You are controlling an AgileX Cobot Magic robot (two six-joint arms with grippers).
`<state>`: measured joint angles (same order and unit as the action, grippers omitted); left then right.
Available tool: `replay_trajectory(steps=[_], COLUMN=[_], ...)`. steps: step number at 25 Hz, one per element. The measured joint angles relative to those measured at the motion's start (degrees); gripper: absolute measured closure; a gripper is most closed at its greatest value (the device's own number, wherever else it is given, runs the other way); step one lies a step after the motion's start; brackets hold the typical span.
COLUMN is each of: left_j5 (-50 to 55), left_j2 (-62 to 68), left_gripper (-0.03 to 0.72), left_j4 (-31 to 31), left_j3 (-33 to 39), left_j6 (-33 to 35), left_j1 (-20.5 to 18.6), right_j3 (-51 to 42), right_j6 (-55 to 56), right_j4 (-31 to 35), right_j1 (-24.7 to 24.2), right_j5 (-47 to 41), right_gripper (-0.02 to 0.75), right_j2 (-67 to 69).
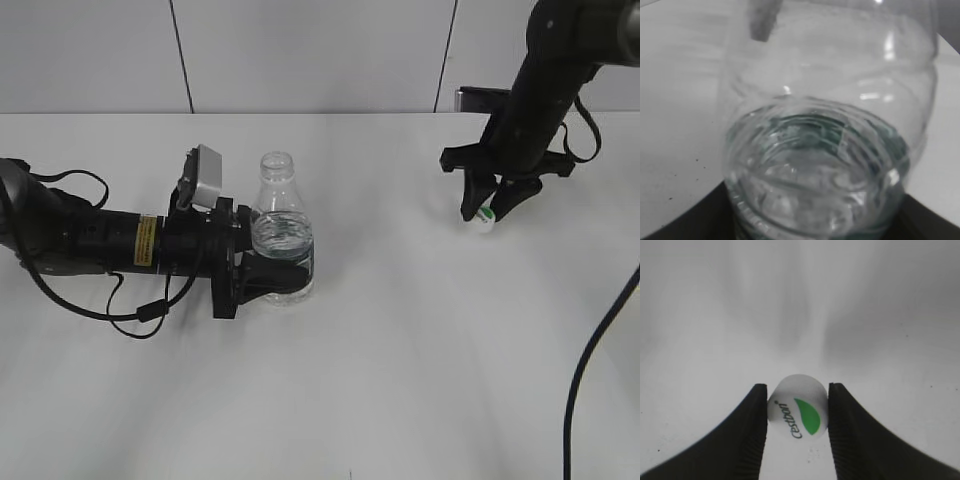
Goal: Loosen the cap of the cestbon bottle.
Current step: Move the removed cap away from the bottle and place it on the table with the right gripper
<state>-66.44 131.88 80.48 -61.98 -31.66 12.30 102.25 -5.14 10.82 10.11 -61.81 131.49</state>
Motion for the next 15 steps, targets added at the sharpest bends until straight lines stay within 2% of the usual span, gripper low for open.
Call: replay_trajectory(steps=[11,15], left_j5=[0.35,0.35], left_j2=[0.00,0.00], left_gripper=[0.276,0.276], left_j4=[-1.20,-1.20], left_j3=[0.00,0.00], left_j6=[0.00,0.00], left_j1=[0.00,0.00], right_j3=[-0.02,-0.02], right_j6=[-0.18,-0.97], right_j4=[0.80,0.84], right_j1=[0.06,0.06], right_j5=[2.49,2.42], right_gripper=[0.452,0.378], right_j2=[2.09,2.09])
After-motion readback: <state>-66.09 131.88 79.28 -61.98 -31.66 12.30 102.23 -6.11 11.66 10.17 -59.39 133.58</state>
